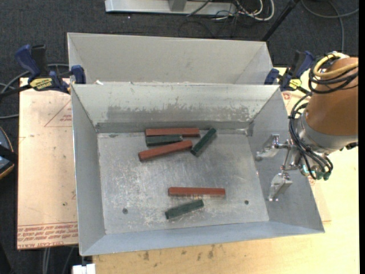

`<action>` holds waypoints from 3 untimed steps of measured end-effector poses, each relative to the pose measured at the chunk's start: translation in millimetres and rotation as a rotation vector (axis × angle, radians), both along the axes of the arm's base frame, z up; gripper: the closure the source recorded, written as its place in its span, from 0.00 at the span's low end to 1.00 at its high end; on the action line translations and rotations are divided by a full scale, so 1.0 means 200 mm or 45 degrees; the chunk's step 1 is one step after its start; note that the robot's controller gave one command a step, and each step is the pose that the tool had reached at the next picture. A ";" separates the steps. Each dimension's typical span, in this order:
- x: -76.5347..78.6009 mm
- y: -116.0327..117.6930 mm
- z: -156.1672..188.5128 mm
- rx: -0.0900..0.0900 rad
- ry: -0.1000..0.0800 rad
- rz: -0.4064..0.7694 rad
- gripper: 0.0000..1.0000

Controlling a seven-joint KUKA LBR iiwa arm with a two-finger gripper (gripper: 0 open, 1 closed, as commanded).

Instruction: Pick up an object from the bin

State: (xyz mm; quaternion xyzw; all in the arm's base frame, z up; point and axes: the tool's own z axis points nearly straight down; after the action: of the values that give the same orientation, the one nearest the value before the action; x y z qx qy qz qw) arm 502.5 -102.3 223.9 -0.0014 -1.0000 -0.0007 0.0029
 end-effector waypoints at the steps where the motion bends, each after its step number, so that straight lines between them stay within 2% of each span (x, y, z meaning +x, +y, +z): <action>1: 0.01 0.00 0.02 -0.001 -0.009 0.004 0.00; 2: -0.01 0.16 -0.27 -0.002 -0.016 -0.062 0.00; 3: 0.09 0.30 -0.74 -0.001 -0.022 -0.122 1.00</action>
Offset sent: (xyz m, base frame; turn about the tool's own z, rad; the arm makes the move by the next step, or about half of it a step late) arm -0.0109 0.0886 -0.1539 0.1291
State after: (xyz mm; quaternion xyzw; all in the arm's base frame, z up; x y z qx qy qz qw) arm 520.0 -42.6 76.4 -0.0494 -0.9988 -0.0005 -0.0058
